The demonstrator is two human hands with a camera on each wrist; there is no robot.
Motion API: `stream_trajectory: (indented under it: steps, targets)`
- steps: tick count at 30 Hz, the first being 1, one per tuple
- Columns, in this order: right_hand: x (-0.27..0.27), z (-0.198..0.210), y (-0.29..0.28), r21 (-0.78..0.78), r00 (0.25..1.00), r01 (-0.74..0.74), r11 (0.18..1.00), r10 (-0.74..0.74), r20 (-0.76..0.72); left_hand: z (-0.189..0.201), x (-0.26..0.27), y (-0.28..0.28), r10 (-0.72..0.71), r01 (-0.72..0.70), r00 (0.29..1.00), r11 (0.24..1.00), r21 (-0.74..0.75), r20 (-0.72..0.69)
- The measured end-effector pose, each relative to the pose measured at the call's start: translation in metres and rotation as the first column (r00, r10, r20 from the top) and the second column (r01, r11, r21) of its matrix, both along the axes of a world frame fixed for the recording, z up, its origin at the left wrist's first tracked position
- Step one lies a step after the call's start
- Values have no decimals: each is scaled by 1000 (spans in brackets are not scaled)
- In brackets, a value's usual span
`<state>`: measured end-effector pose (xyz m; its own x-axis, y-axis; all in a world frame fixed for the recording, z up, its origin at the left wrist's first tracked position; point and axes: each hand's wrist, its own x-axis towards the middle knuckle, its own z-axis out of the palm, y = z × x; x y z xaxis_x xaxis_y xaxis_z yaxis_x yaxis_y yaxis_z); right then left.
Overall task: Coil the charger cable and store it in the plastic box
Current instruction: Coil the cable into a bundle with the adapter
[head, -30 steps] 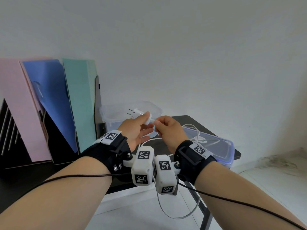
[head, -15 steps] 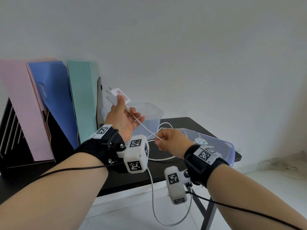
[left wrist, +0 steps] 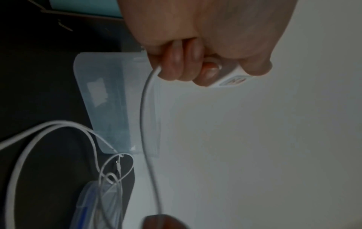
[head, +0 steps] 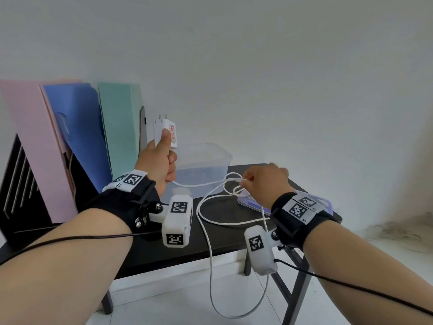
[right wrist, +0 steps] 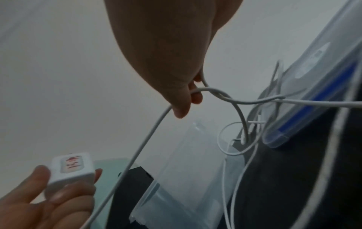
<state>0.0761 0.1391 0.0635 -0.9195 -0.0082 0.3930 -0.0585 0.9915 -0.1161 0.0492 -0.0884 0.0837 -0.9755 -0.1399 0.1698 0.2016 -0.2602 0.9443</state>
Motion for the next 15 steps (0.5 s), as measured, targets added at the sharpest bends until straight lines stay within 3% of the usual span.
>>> stream_trajectory:
  steps: [3, 8, 15]
  targets:
    - [2, 16, -7, 135, 991, 3, 991, 15, -135, -6, -2, 2, 0, 0, 1000, 997, -82, 4]
    - [3, 37, -22, -122, 987, -153, 981, 145, -71, -13, 4, 8, -179, 173, 983, 976, -133, -36]
    - [0, 53, -55, -160, 975, -205, 966, 187, -121, -27, 9, 27, -323, 318, 946, 899, -302, 34]
